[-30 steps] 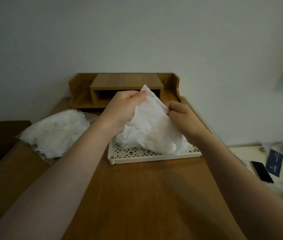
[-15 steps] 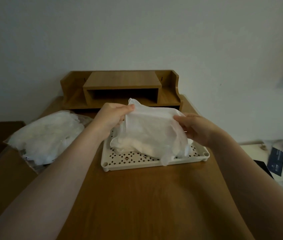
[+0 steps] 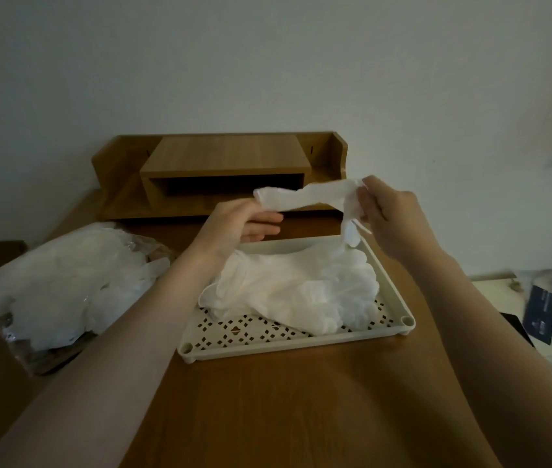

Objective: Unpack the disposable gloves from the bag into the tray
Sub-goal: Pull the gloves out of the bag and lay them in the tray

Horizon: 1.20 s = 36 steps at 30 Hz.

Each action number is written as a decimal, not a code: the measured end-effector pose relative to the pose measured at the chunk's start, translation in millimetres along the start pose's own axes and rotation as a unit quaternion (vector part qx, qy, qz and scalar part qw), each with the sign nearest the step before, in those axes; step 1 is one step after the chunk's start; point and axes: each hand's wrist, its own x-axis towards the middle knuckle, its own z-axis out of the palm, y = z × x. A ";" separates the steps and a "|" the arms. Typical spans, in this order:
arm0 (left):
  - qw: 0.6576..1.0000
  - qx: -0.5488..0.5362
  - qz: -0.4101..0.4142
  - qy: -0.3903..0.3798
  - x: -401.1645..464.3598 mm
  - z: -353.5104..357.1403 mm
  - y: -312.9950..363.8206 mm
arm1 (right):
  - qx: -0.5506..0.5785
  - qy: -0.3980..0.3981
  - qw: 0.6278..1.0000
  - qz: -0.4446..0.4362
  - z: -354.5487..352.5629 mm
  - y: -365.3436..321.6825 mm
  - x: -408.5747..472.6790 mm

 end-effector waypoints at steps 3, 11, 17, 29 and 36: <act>0.997 0.032 -0.067 -0.002 -11.1 -8.4 -13.8 | -0.043 -0.107 0.992 -0.045 13.4 0.2 -25.2; 0.959 0.281 0.008 0.035 -27.9 -9.5 -35.2 | -0.063 -0.238 0.969 -0.013 32.6 -14.8 -63.9; 0.926 0.374 0.010 0.052 -45.4 -9.7 -35.0 | -0.169 -0.211 0.963 0.012 35.2 -24.9 -68.4; 0.835 0.546 -0.016 0.056 -55.8 -8.7 -47.3 | -0.211 -0.306 0.903 0.216 37.6 -40.5 -60.0; 0.835 0.519 0.184 -0.015 -38.7 29.9 -44.1 | -0.203 -0.216 0.955 -0.028 67.5 -49.7 -51.6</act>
